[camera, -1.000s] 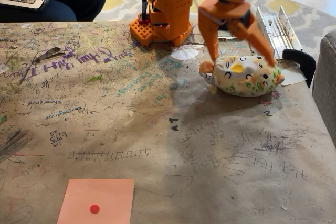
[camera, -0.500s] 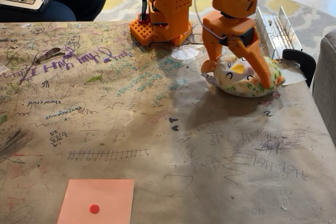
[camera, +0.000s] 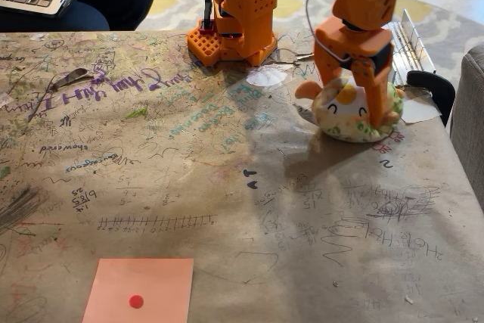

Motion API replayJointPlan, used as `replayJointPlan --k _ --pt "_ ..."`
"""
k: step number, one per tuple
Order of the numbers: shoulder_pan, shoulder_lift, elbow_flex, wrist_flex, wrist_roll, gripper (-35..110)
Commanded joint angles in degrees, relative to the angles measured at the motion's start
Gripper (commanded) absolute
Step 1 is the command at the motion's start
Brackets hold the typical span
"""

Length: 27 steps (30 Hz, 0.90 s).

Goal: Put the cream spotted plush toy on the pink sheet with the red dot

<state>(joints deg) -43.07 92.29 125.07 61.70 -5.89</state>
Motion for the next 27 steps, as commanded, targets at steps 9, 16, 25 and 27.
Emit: replayJointPlan --k 9,16,25,27 --pt "9.7 15.3 1.2 3.3 2.3 0" --pt "20.1 56.6 -6.9 13.6 2.8 0" --pt "31.8 91.9 -12.1 24.4 -1.4 0" --pt "35.2 98.3 -12.4 24.3 -2.5 0"
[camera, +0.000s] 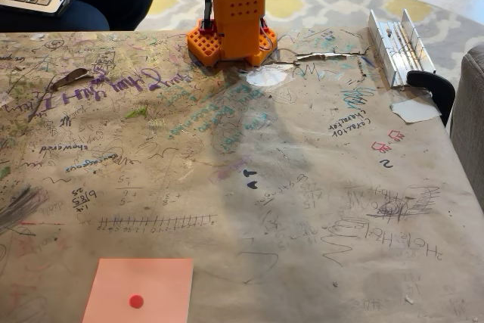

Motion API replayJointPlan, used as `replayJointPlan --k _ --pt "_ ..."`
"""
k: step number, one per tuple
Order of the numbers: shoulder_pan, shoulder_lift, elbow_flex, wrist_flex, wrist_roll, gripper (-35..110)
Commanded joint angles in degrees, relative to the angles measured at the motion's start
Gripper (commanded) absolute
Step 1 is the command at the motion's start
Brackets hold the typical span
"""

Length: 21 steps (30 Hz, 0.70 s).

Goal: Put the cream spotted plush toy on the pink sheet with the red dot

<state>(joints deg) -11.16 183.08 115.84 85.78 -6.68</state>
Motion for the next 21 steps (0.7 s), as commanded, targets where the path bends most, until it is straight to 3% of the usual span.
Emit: replayJointPlan --k 1,6,11,15,17,18,19,20,21 --pt "5.4 10.1 -3.4 -0.2 -2.1 0" --pt "9.2 9.9 -9.0 -0.1 -1.8 0" --pt "15.5 5.9 -3.3 -8.3 -2.1 0" --pt "23.0 -24.2 -1.4 -24.9 -0.9 0" --pt "25.3 -56.5 -16.7 -27.2 0.5 0" --pt "25.3 -75.8 -32.2 -20.2 -1.4 12" --pt "25.2 -94.9 -52.6 -6.5 -4.0 49" --pt "25.8 -112.2 -76.0 8.2 -5.6 61" --pt "26.6 -124.2 -92.9 15.1 -7.7 60"
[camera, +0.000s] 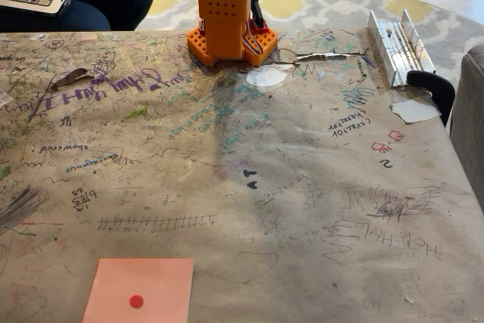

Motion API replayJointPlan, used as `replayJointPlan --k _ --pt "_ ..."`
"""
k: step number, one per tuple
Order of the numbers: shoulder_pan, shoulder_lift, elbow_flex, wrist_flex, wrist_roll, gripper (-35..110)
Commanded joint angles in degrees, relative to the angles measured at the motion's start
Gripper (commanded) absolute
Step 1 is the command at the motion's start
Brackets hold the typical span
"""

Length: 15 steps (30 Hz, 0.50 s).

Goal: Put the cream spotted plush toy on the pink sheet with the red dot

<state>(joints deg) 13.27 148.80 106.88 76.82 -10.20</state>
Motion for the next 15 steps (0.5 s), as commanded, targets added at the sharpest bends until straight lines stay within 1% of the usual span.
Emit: replayJointPlan --k 1,6,12,15 --pt "3.2 -90.5 -80.6 23.1 -6.1 60" --pt "6.1 -93.2 -75.9 23.2 -13.0 52" --pt "8.9 -98.0 -77.4 23.2 -16.0 47" --pt "8.5 -96.9 -71.4 23.2 -20.7 43"
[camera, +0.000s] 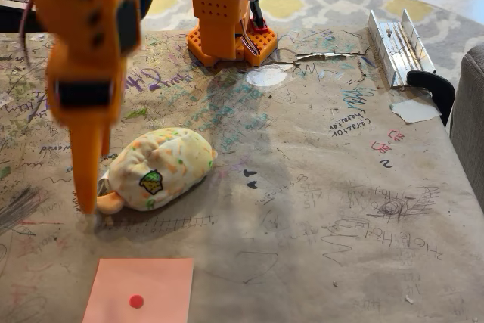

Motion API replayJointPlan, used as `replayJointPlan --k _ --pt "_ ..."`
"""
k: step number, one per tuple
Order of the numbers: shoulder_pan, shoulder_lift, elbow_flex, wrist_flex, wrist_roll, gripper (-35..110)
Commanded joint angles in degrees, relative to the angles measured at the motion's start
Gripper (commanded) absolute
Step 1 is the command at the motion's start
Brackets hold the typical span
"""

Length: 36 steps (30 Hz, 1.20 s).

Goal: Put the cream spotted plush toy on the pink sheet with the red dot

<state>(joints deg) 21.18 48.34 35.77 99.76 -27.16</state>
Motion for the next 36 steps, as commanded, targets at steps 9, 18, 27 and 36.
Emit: replayJointPlan --k 9,18,27,36 --pt "-9.6 48.7 62.7 -22.1 -21.1 37" --pt "-4.7 65.0 94.0 -29.5 -29.4 34" --pt "0.4 49.8 82.4 -36.7 -33.0 38" --pt "-0.6 42.7 79.5 -40.2 -41.7 40"
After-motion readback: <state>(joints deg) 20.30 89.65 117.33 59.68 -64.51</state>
